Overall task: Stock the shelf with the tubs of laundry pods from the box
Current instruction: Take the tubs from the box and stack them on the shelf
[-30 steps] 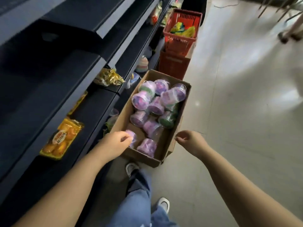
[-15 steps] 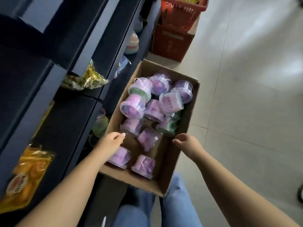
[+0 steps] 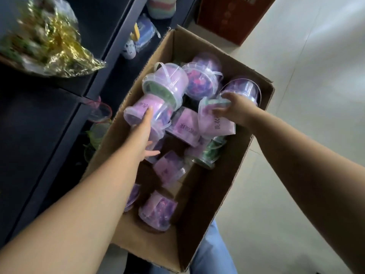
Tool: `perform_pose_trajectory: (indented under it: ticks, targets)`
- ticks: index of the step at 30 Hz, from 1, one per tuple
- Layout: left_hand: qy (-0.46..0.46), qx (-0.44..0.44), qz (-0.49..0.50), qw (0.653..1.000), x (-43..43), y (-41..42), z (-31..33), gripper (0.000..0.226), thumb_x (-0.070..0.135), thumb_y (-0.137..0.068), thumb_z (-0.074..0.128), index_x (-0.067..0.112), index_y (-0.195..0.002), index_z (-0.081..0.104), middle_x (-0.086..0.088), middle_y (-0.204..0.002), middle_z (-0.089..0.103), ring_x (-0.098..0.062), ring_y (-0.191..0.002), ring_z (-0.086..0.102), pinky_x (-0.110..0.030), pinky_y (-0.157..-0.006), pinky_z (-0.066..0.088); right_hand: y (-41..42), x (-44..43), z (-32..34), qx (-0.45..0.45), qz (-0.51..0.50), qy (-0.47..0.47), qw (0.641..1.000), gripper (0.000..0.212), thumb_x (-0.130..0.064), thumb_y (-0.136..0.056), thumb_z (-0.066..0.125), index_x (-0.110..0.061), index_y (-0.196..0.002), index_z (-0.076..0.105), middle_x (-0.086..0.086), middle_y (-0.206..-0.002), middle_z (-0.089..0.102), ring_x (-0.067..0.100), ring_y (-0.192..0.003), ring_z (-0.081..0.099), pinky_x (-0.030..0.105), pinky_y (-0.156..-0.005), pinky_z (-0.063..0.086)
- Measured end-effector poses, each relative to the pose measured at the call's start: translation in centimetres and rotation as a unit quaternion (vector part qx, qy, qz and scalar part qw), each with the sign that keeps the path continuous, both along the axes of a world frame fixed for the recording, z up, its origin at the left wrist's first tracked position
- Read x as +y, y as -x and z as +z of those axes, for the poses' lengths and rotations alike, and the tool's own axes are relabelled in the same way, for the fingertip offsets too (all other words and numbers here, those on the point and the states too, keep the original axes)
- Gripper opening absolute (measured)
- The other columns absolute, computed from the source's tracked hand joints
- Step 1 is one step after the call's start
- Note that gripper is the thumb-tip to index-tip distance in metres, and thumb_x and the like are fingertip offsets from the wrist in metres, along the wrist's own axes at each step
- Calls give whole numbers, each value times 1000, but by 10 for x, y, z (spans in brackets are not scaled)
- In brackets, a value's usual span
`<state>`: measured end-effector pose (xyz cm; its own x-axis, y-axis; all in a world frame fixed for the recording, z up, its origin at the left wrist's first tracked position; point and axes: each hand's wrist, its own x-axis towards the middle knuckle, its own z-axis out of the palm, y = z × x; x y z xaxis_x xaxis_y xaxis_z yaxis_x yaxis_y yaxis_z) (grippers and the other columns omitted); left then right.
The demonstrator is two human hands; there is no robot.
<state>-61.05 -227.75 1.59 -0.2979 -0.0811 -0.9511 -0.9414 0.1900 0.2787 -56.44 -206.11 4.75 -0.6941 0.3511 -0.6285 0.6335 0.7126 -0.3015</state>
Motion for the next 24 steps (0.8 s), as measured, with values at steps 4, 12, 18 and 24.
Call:
perform_pose_trajectory:
  ticks: [4,12,18,24]
  targets:
    - [-2,63,56,996,4,-5,-14,77,62,-77,57,21,-137,35,-12,-133,47,-34,-102,58,-35,-52,56,-18,12,-13,-92,36,-20,995,84,-50,-76,67,-19,-144,29,15,-145,34,32,-135,28,34,-107,27]
    - [-60,199,67,976,-13,-32,1,32,3,-90,54,9,-121,47,4,-97,59,-6,-84,58,-37,-85,52,-47,16,-23,-98,-12,5,995,90,-57,-67,71,-3,-131,37,17,-133,46,33,-119,46,34,-89,38]
    - [14,316,-213,924,-69,-37,-11,58,8,-78,70,11,-132,50,-5,-128,57,-20,-120,52,-35,-107,38,-50,7,-26,-48,-73,16,996,98,-59,-66,70,-5,-138,32,16,-134,48,33,-120,48,38,-94,40]
    - [-8,216,-136,967,-82,-41,-28,75,53,-56,72,29,-124,56,1,-127,59,-15,-120,53,-39,-108,37,-70,-19,-20,29,-292,151,944,66,-66,-69,64,-9,-103,63,8,-99,67,22,-90,62,34,-80,48]
